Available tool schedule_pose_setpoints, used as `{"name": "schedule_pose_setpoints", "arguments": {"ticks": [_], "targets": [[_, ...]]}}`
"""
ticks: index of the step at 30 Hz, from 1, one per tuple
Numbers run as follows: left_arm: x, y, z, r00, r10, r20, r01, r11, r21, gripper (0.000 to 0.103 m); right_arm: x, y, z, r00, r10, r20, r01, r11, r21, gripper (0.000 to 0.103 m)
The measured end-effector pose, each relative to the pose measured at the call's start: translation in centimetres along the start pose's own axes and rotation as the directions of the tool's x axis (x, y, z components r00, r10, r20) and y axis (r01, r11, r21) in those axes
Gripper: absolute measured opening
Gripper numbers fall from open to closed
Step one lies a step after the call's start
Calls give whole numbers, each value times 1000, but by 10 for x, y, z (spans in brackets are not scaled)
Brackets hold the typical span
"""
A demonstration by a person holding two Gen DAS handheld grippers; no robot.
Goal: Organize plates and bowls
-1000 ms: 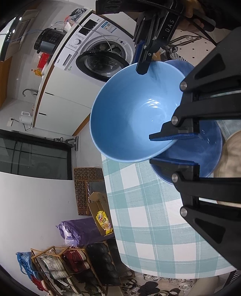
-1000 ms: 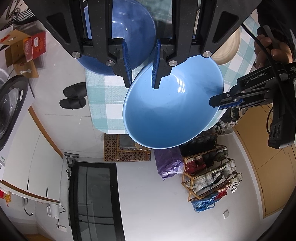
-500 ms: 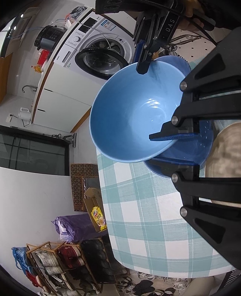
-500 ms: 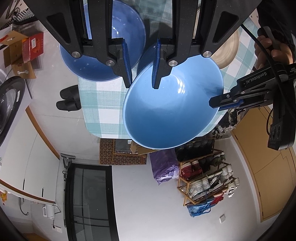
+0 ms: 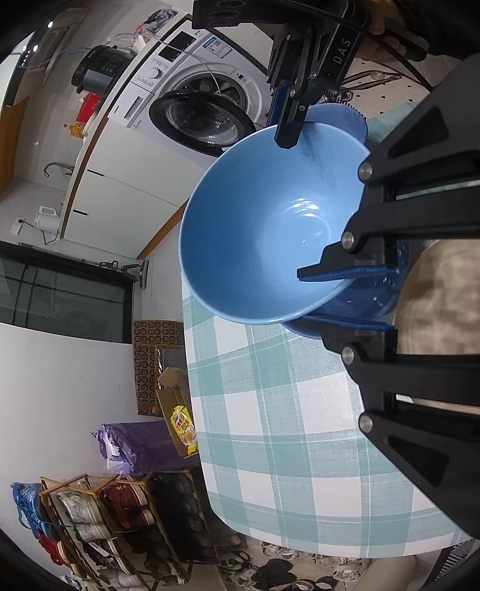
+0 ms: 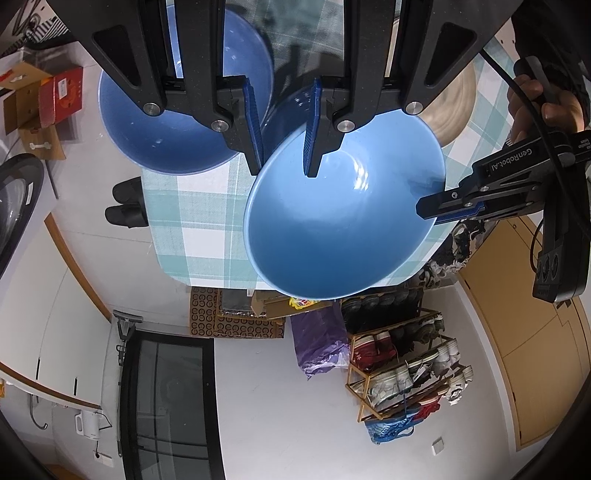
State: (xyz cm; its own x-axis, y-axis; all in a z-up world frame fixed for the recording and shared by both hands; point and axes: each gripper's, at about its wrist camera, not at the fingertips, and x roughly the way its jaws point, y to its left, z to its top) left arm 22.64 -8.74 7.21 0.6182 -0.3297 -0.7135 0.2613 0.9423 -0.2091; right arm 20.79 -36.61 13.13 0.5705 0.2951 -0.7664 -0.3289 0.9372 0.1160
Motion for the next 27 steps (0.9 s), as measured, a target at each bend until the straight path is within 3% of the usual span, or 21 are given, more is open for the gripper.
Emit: {"name": "schedule_pose_setpoints", "arguments": {"ticks": [27], "targets": [[23, 16, -22, 999, 9, -53, -10, 1000, -24, 16, 37, 13, -14, 997, -6, -79, 4, 1000, -14, 22]]}}
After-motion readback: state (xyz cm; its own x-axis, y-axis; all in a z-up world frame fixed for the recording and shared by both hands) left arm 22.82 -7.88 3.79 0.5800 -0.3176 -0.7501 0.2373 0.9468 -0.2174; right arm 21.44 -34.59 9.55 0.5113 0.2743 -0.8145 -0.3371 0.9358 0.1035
